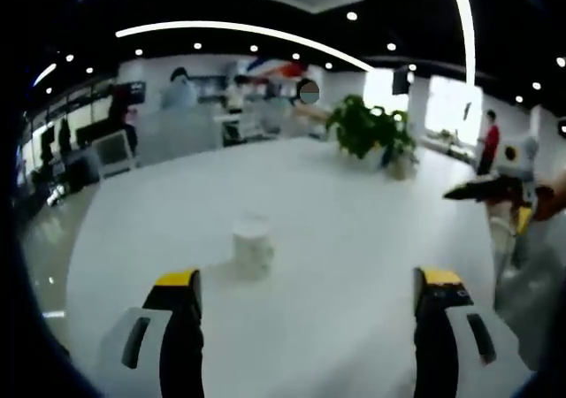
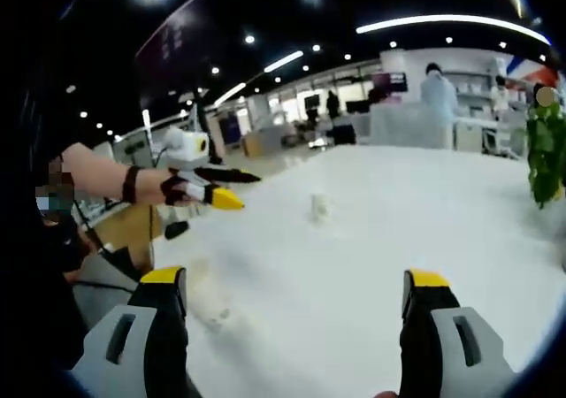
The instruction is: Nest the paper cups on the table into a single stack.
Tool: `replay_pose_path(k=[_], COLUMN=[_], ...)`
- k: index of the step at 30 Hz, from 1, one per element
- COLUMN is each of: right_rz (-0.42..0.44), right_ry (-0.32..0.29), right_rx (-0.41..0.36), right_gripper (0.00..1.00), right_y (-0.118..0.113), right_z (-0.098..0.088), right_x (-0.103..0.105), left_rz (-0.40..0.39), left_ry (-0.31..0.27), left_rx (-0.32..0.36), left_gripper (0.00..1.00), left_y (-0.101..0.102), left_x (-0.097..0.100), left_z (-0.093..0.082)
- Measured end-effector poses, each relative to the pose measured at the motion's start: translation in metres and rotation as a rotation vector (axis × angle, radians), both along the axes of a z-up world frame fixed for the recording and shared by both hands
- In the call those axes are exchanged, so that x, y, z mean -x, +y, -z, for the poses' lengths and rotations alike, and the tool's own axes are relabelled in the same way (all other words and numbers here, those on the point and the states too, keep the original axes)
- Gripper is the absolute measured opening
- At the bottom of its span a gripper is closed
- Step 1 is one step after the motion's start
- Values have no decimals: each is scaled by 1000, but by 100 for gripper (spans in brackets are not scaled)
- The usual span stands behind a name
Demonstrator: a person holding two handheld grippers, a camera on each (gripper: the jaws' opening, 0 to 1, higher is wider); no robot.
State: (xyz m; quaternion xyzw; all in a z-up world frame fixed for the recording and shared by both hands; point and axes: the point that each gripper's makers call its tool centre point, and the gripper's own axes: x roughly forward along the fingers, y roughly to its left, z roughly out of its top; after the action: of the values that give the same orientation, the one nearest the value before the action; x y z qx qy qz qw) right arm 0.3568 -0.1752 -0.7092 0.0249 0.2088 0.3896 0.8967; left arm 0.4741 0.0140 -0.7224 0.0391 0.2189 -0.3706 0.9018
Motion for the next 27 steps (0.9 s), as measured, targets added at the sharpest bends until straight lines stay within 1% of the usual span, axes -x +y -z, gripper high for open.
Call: replay_pose_path(k=[4,9,11,13,16,21,24,27], right_rz=[15,37,37,35,40,40,37,48], right_ry=[30,44,49,50,66,85,91,96], right_rx=[-7,-9,-17,-8,-21,-37,-34,-40], right_gripper=[100,100,100,100,100,100,100,100], right_y=[-6,-13,-13,-12,-12,-11,-11,-14], right_z=[8,14,15,18,22,27,30,31], right_x=[-1,-4,-4,-4,-6,-4,-3,-4], left_rz=[-2,4,3,5,-5,-10,-25,-51], left_ry=[10,24,28,34,53,55,53,50], left_rx=[-4,-5,-7,-8,10,3,18,51], left_gripper=[99,99,99,99,99,96,96,96], left_y=[-4,-9,-11,-12,-14,-13,-13,-14], left_x=[-12,-25,-29,-33,-41,-55,-64,-74], left_z=[8,20,24,28,32,40,42,43])
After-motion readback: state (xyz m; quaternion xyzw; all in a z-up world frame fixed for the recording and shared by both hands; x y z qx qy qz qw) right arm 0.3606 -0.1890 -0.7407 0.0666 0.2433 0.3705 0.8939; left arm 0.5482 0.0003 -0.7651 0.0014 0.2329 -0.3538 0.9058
